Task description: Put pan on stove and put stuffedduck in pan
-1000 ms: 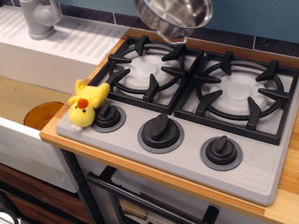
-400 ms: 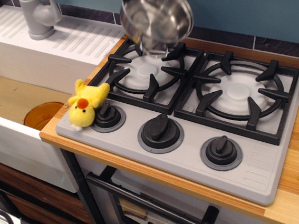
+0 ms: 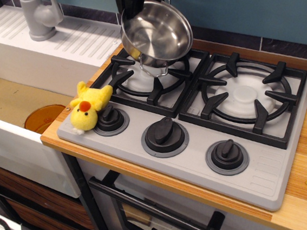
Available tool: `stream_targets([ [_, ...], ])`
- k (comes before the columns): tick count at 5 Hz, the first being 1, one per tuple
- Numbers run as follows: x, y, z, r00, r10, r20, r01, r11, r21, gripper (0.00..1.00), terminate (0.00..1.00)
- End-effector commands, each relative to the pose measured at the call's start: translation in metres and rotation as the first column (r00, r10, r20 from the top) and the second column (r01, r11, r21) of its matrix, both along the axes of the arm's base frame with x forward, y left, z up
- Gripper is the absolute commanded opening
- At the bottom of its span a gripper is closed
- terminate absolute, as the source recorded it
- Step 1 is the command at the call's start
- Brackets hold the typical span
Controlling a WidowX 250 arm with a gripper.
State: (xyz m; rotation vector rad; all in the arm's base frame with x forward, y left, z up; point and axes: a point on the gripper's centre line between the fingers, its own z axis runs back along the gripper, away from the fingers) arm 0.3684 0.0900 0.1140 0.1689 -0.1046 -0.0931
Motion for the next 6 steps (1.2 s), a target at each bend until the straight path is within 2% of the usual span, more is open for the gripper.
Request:
stream_targets([
  [1, 0.012, 0.017, -0.002, 0.999, -0.021, 0.048, 0.021, 1.0, -0.005, 0.0, 0.0],
  [2, 0.016, 0.022, -0.014, 0.998, -0.03, 0.06, 0.031, 0.999, -0.013, 0.0, 0.0],
  [3, 0.017, 0.024, -0.023, 0.997, -0.045, 0.069, 0.047, 0.999, -0.025, 1.0, 0.0],
  [5, 0.004, 0.021, -0.004, 0.998, -0.056, 0.033, 0.057, 0.998, -0.04, 1.0, 0.0],
  [6, 0.001, 0.01, 0.02, 1.0, -0.03, -0.005, 0.03, 0.999, -0.02, 1.0, 0.0],
])
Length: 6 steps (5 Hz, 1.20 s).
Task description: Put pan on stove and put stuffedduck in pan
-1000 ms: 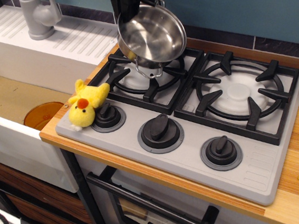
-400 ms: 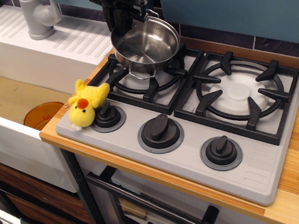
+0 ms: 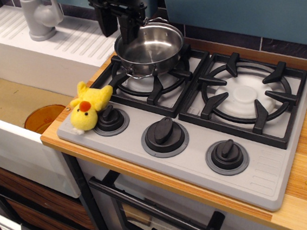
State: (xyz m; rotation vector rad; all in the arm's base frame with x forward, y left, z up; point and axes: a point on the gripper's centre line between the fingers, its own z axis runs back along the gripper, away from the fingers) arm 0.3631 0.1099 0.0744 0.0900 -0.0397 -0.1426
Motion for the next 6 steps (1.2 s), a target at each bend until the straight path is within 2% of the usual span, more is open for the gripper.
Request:
stream_targets([
  [1, 0.005, -0.015, 0.08, 0.998, -0.024, 0.058, 0.016, 0.992, 0.127, 1.0, 0.0],
  [4, 0.005, -0.015, 0.08, 0.998, -0.024, 0.058, 0.016, 0.992, 0.127, 1.0, 0.0],
  [5, -0.021, -0.007, 0.085, 0.993, 0.018, 0.114, -0.033, 0.99, 0.134, 1.0, 0.0],
  [6, -0.041, -0.005, 0.091, 0.986, 0.058, 0.157, -0.084, 0.983, 0.166, 1.0, 0.0],
])
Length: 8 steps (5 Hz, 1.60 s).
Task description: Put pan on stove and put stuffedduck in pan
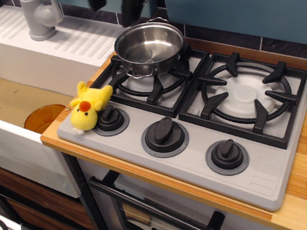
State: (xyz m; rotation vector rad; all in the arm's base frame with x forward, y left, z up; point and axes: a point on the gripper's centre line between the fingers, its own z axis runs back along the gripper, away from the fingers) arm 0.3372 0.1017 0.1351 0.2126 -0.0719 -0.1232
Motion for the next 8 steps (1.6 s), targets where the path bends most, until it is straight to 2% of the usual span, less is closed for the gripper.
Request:
stream_targets([
  [1, -0.033, 0.003, 0.034, 0.988, 0.063, 0.143, -0.074, 0.995, 0.073, 1.0, 0.0],
  [2, -0.045, 0.007, 0.028, 0.985, 0.073, 0.154, -0.084, 0.994, 0.066, 1.0, 0.0],
  [4, -0.072, 0.007, -0.002, 0.973, 0.104, 0.208, -0.123, 0.989, 0.082, 1.0, 0.0],
  [6, -0.084, -0.003, -0.024, 0.957, 0.111, 0.27, -0.135, 0.988, 0.073, 1.0, 0.0],
  [8, -0.082, -0.006, -0.052, 0.942, 0.103, 0.32, -0.126, 0.991, 0.05, 1.0, 0.0],
])
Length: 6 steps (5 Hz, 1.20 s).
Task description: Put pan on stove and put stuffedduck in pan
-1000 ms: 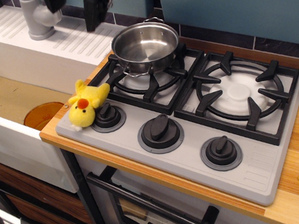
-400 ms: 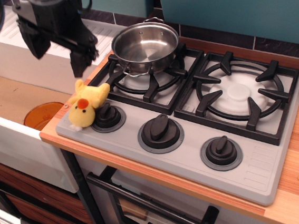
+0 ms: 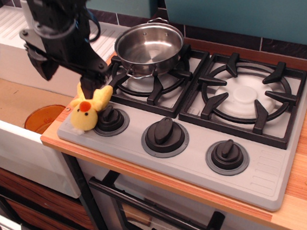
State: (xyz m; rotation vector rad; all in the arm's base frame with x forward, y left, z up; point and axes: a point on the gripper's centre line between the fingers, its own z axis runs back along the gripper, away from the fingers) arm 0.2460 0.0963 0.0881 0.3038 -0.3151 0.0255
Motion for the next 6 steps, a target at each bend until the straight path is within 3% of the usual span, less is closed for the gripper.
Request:
stream_targets([
  [1, 0.012, 0.003, -0.017, 0.997, -0.01, 0.073, 0.01, 1.0, 0.003, 1.0, 0.0],
  [6, 0.001, 0.019, -0.064, 0.996, 0.019, 0.082, -0.015, 0.999, -0.048, 1.0, 0.0],
])
